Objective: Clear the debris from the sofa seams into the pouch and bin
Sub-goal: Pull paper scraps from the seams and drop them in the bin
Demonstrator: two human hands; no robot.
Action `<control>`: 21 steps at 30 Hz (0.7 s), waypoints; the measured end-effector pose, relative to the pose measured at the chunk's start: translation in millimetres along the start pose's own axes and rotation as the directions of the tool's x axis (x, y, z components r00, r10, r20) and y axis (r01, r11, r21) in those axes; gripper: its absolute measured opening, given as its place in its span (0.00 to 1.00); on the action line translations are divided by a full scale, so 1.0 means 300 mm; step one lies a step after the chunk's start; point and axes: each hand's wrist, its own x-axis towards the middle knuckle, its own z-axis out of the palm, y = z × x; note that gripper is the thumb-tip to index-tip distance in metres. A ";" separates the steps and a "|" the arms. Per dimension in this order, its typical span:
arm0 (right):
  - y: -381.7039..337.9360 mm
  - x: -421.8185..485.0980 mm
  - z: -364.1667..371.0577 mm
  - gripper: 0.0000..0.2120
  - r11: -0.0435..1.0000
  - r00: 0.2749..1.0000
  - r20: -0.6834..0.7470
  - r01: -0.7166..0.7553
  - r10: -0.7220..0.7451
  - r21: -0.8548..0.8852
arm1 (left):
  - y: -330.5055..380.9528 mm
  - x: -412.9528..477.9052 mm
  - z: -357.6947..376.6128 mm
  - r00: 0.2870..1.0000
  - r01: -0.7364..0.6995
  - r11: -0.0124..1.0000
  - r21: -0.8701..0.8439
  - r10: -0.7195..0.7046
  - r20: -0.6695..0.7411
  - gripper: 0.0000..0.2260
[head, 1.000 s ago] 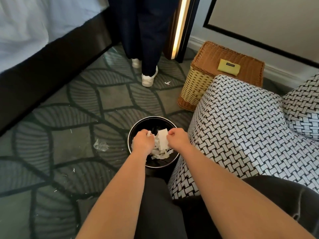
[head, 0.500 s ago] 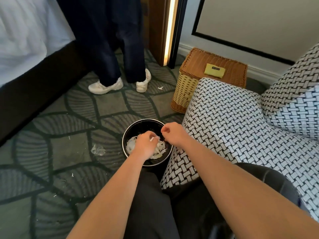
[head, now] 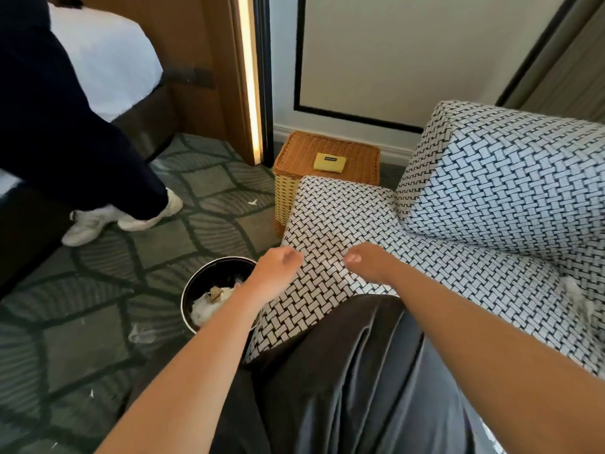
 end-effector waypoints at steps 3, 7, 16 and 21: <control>0.165 -0.083 -0.024 0.13 0.998 0.997 -0.049 -0.065 0.065 0.009 | 0.122 -0.012 0.084 0.991 -0.059 0.998 0.029 0.055 0.121 0.18; 0.405 -0.211 -0.036 0.15 0.971 0.947 -0.214 -0.229 0.238 0.065 | 0.270 -0.029 0.239 0.936 -0.188 0.977 0.099 0.147 0.321 0.18; 0.742 -0.453 -0.008 0.18 0.893 0.740 -0.516 -0.433 0.430 0.124 | 0.469 -0.017 0.583 0.840 -0.308 0.932 0.193 0.171 0.516 0.19; 0.879 -0.532 0.040 0.22 0.766 0.578 -0.560 -0.620 0.594 0.173 | 0.480 -0.024 0.803 0.816 -0.397 0.890 0.224 0.231 0.530 0.18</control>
